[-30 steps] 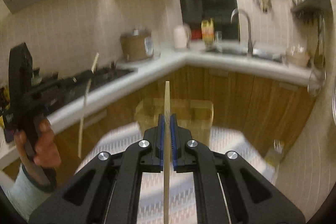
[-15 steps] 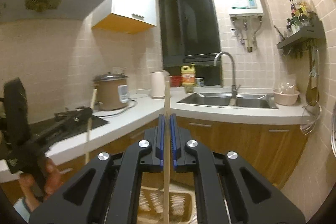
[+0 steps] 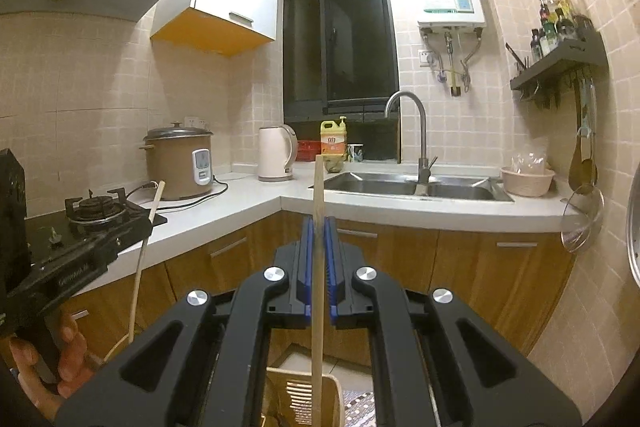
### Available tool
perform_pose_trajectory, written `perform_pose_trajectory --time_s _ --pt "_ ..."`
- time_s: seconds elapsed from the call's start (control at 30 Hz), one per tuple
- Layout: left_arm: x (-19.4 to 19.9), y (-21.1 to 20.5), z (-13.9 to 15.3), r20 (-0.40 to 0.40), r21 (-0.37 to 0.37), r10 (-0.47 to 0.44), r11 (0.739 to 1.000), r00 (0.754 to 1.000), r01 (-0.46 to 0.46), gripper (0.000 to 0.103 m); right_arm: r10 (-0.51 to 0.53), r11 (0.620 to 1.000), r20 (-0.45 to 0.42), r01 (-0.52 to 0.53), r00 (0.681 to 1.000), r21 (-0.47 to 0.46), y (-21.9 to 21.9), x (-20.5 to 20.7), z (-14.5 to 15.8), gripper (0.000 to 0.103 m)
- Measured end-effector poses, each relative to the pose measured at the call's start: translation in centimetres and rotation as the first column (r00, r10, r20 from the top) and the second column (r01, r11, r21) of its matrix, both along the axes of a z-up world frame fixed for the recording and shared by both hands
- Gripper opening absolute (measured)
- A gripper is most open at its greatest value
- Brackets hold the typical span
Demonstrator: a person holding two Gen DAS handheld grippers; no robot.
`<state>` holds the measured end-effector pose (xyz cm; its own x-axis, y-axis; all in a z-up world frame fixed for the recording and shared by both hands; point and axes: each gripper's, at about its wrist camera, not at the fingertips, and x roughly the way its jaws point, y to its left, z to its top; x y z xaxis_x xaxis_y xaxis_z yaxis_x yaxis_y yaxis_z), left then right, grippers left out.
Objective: Organize utensils
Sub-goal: 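Lift both chopsticks upright over the yellow holder and open both grippers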
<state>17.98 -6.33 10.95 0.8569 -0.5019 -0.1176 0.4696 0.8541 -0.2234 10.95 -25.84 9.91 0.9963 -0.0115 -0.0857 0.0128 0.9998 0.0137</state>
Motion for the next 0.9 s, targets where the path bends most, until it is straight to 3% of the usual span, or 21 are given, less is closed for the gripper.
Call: perform_pose_trajectory --time_s 0.4,0.63,0.67,0.7,0.77,0.9 --pt "-1.1 0.9 -0.1 -0.007 -0.002 0.032 0.999 0.999 -0.032 0.004 -0.004 0.999 0.005 0.004 1.0 -0.038 1.0 -1.7 -1.0 0.005" --pt "-2.9 1.9 -0.4 -0.093 0.039 -0.026 0.999 0.995 0.03 0.009 0.042 0.999 -0.087 -0.043 0.995 -0.012 0.6 -4.1 -1.6 0.005" --pt "-3.4 2.1 -0.3 -0.105 0.049 -0.024 0.998 0.994 0.03 0.015 0.046 0.999 -0.091 -0.048 0.995 -0.012 0.5 -4.9 -1.5 0.005" --pt "-3.9 2.4 -0.1 -0.133 0.061 -0.027 0.998 0.991 0.036 0.033 0.056 0.998 -0.105 -0.058 0.993 -0.015 0.4 -5.5 -1.4 0.008" --pt "-4.9 3.2 0.2 -0.162 0.056 -0.026 0.998 0.986 0.036 0.049 0.085 0.996 -0.141 -0.086 0.986 -0.005 0.2 -6.8 -1.0 0.013" --pt "-7.9 5.4 1.5 -0.211 0.048 -0.018 0.998 0.977 0.029 0.049 0.133 0.991 -0.195 -0.129 0.972 0.029 -0.3 -10.1 0.0 0.018"
